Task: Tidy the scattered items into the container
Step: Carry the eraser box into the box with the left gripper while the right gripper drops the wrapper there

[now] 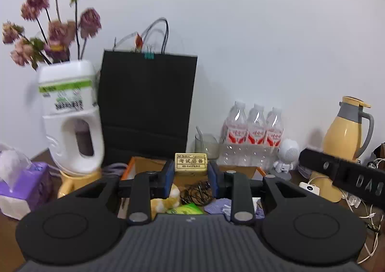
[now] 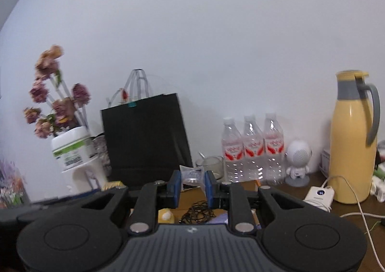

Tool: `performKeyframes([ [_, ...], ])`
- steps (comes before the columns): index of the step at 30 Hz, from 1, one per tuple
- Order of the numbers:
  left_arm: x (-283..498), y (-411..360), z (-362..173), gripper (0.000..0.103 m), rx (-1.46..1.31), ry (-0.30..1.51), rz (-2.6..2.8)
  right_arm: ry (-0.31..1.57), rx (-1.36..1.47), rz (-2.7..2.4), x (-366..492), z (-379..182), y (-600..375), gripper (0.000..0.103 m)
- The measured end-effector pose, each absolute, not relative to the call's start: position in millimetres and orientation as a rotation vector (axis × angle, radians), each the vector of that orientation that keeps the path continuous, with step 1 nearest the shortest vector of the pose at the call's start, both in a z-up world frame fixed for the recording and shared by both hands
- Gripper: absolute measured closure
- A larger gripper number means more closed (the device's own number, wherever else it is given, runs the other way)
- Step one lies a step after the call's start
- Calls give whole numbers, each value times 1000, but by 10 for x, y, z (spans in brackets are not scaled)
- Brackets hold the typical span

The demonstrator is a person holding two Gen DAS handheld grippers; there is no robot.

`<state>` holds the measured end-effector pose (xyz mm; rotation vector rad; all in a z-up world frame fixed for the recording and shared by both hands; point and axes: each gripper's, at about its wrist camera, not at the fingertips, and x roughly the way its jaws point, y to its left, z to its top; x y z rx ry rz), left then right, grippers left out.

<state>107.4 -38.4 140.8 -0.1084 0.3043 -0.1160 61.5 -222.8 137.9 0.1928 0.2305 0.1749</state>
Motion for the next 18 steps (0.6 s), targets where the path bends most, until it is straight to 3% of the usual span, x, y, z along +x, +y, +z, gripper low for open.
performKeyframes([
  [4,1485,-417,1549,73,-70,412,-158,277,156,161,953,1642,-2366,84],
  [9,2343,-522,1776,73,-58,752,-259,584,164,272,1848,2007,-2555,84],
  [14,2996,-651,1516,72,-38,1143,-361,975,150,270,2678,1677,-2585,83],
  [18,3074,-734,1206,72,66,1219,-273,1085,13,215,2838,1356,-2445,83],
])
